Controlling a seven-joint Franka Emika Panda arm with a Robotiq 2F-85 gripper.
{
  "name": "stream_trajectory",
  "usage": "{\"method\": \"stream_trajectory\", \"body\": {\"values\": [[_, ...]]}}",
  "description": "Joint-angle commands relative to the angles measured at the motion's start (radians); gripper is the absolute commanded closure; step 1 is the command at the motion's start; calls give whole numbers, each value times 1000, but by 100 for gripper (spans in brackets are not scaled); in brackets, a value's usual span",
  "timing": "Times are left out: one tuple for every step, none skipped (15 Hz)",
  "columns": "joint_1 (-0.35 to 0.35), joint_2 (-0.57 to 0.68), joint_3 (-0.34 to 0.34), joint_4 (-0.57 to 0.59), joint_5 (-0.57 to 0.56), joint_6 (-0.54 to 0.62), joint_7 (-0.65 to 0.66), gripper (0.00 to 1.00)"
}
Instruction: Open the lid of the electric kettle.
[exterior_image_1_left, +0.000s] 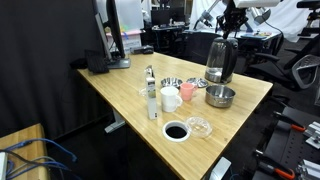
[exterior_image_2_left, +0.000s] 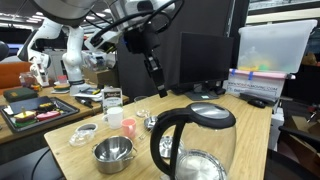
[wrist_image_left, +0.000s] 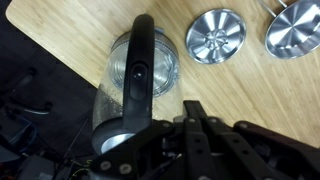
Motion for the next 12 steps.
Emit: {"method": "stream_trajectory", "body": {"values": [[-1, 9, 5, 38, -41, -40, 44, 100], [6, -1, 2, 37, -39, -44, 41, 100], [7, -9, 2, 37, -42, -46, 41, 100], [0, -16, 4, 39, -53, -50, 50, 100], [-12, -19, 6, 41, -68, -54, 64, 100], [-20, -27, 7, 39, -79, -63, 75, 100], [-25, -37, 5, 34, -90, -72, 87, 100], [-28, -50, 4, 28, -100, -88, 98, 100], [-29, -59, 2, 20, -106, -108, 109, 100], [-34, -69, 3, 9, -118, -123, 126, 100], [-34, -77, 2, 1, -123, -145, 138, 100], [-31, -86, -1, -11, -126, -163, 148, 100]]}}
